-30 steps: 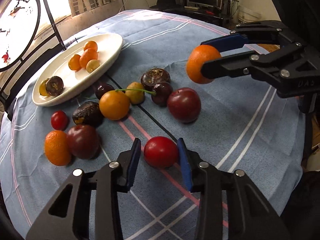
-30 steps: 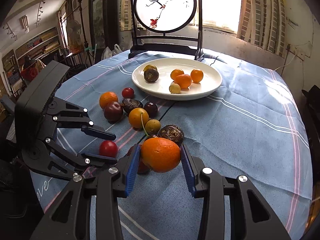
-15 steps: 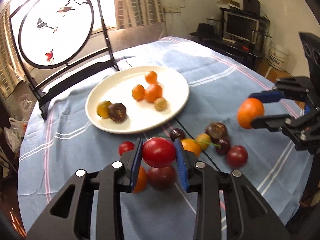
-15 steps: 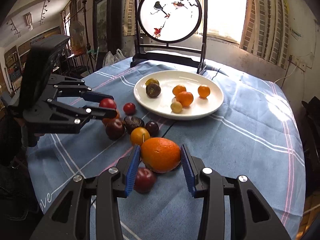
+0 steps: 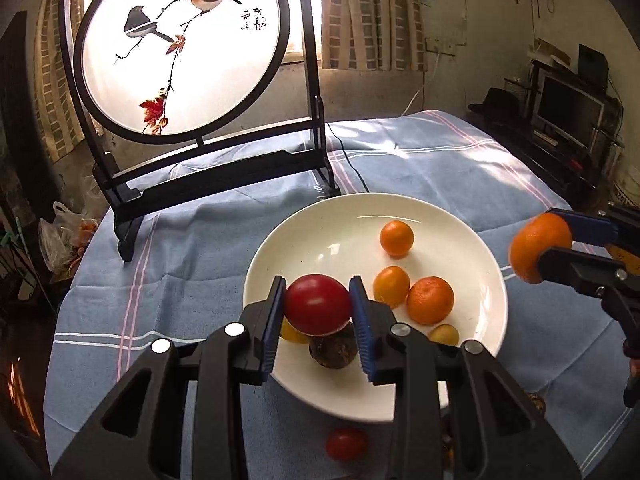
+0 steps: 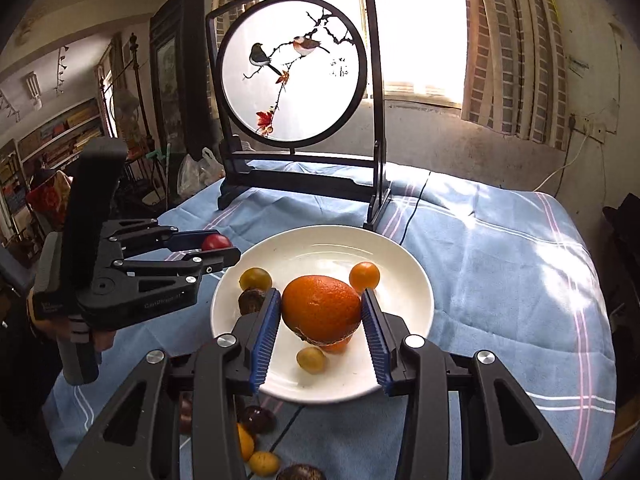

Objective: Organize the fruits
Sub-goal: 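Lower both held fruits onto the white plate and open both grippers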

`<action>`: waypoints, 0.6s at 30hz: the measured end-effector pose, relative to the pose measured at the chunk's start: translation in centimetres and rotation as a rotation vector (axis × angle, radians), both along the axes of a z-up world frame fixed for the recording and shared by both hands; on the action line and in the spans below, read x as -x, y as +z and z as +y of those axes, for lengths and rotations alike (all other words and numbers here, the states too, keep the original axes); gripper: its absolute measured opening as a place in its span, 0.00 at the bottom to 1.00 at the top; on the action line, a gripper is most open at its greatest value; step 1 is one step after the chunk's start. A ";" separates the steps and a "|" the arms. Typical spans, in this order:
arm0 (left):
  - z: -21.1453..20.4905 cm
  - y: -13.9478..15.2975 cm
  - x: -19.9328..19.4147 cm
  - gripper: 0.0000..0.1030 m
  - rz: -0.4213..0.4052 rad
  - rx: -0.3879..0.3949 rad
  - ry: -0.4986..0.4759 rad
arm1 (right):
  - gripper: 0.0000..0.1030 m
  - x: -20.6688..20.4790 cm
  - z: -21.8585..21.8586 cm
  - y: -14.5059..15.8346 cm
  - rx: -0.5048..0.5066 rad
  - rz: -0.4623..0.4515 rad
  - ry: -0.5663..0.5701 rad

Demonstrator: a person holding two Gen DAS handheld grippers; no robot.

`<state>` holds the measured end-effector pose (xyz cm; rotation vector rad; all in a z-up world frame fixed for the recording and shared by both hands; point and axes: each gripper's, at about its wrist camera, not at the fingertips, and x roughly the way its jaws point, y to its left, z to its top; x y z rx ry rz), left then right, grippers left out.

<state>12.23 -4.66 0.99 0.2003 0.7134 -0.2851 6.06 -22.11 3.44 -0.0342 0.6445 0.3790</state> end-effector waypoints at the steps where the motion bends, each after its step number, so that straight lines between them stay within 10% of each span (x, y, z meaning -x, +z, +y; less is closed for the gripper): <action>1: 0.0 -0.3 -0.3 0.31 0.001 0.000 0.011 | 0.40 -0.5 0.2 -0.4 -0.001 0.007 0.001; 18: -1.1 -2.4 -1.7 0.31 -0.017 -0.081 0.046 | 0.40 -3.9 1.7 -2.6 -0.003 0.045 0.006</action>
